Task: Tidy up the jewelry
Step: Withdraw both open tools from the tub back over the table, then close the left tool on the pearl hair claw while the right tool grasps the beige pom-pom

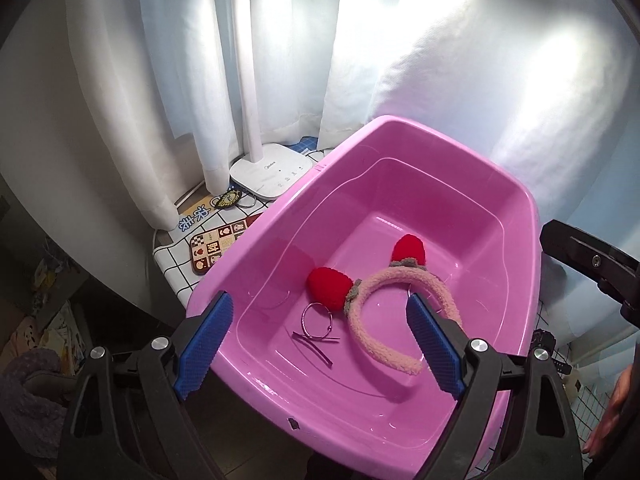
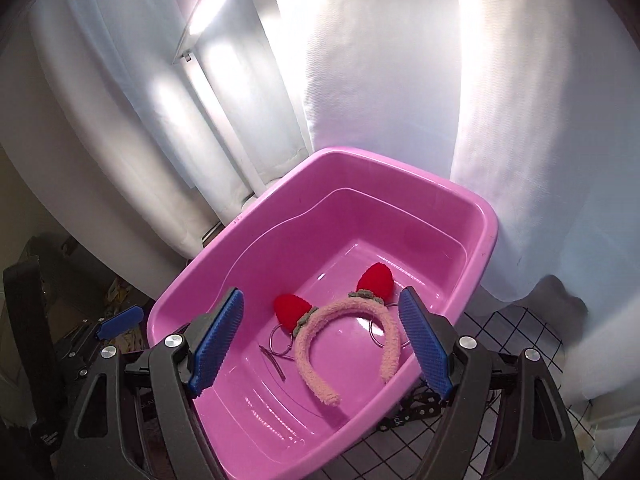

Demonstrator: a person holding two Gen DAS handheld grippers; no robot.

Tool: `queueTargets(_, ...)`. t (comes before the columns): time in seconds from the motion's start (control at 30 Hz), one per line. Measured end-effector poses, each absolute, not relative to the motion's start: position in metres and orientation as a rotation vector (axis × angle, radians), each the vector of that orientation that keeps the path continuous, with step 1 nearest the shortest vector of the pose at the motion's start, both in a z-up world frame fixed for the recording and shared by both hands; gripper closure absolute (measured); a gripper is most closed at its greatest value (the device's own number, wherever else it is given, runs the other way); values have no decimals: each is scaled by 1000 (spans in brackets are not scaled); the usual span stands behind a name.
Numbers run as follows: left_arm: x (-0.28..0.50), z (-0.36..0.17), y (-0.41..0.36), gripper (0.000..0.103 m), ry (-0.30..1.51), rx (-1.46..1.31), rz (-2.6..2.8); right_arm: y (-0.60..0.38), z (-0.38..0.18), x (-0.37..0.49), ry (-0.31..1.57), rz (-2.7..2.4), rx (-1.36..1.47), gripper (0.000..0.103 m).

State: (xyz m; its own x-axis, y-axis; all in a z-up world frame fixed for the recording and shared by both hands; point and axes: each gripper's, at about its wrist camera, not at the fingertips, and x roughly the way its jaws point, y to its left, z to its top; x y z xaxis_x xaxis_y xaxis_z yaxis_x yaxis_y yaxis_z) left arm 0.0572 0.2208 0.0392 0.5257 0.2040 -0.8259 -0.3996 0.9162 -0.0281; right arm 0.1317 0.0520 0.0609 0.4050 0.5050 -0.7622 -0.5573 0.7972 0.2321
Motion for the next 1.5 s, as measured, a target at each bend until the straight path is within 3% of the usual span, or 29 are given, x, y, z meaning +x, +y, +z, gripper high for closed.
queueTargets(0.37, 23, 70, 138, 11, 887, -240, 307, -94, 88, 72, 866, 564, -11, 25)
queueTargets(0.7, -16, 67, 37, 6, 893, -178, 170, -260, 50, 11, 931, 351, 69, 25)
queueTargets(1.17, -52, -7, -63, 6, 1034, -169, 109, -387, -20, -52, 1003, 232, 145, 25)
queueTargets(1.5, -47, -66, -61, 6, 1138, -141, 166, -395, -64, -42, 1038, 221, 193, 25)
